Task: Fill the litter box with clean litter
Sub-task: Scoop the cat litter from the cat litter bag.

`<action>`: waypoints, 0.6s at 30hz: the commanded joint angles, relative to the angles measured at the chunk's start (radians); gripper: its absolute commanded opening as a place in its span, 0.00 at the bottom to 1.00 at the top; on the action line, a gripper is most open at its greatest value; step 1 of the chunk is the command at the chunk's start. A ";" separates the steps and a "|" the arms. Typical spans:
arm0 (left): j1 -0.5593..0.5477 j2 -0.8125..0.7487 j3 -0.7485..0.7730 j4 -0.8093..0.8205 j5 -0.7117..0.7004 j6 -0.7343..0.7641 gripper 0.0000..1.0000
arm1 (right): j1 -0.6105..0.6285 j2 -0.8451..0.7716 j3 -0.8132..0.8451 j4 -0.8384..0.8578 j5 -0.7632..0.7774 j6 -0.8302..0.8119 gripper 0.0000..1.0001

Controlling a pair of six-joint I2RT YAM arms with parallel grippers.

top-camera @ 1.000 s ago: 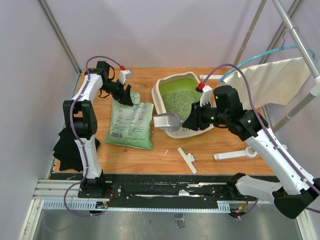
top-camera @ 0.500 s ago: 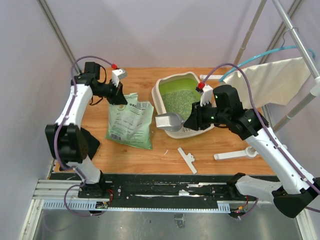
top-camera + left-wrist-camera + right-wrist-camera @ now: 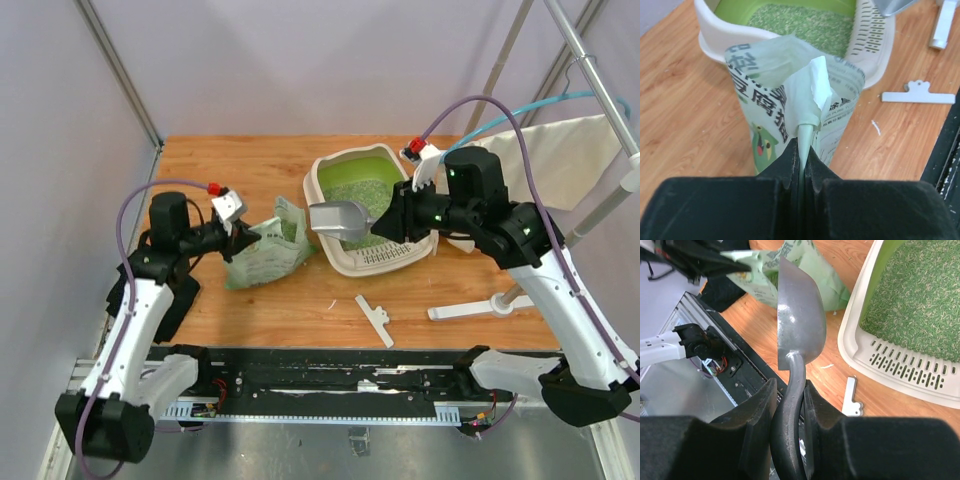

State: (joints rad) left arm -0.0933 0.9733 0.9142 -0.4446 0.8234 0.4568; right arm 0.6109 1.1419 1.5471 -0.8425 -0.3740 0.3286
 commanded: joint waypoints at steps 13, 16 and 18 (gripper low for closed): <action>-0.013 -0.364 -0.227 0.294 -0.088 -0.070 0.01 | 0.133 0.231 0.329 -0.251 0.232 -0.089 0.01; -0.013 -0.409 -0.262 0.322 -0.061 -0.099 0.01 | 0.149 0.265 0.368 -0.258 0.238 -0.105 0.01; -0.013 -0.415 -0.274 0.337 -0.020 -0.115 0.01 | 0.157 0.288 0.398 -0.261 0.248 -0.116 0.01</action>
State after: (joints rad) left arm -0.1009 0.6029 0.6304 -0.2733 0.7395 0.3683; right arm 0.7372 1.4014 1.8751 -1.0855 -0.1734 0.2543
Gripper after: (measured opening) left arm 0.039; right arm 0.254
